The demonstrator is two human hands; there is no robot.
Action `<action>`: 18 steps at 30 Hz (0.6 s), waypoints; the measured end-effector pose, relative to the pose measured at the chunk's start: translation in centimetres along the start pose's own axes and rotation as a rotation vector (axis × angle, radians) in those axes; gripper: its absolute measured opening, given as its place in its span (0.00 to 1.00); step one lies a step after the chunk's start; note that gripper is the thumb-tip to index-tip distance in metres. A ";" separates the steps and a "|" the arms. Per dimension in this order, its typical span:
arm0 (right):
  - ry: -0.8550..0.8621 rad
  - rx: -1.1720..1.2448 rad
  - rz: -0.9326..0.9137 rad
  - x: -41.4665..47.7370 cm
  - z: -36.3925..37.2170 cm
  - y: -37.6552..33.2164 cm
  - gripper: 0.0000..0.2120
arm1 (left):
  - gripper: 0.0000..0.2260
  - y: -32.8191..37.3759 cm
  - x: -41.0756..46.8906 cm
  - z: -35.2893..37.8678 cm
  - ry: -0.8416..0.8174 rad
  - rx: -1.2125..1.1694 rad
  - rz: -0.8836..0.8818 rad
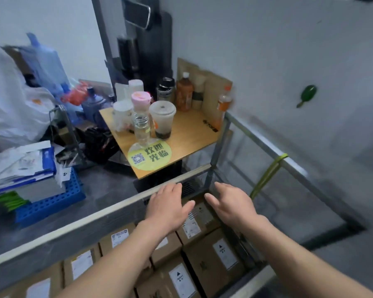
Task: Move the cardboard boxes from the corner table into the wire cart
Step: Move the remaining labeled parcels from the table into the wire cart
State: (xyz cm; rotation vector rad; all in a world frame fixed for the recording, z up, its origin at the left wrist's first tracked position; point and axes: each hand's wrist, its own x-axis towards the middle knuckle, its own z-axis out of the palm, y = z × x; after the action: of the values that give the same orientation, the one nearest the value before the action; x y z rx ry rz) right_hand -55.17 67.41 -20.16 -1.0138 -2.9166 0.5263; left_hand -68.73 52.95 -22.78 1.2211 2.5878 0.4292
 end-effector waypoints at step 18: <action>0.326 0.032 0.255 -20.6 -13.6 9.1 0.21 | 0.31 21.3 -10.7 -6.2 0.076 0.068 0.423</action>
State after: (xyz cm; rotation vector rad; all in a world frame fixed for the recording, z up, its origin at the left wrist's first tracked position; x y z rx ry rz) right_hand -31.82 65.86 -8.10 -1.3351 -2.5048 0.3681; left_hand -49.15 56.51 -8.24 1.8159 2.4120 0.4759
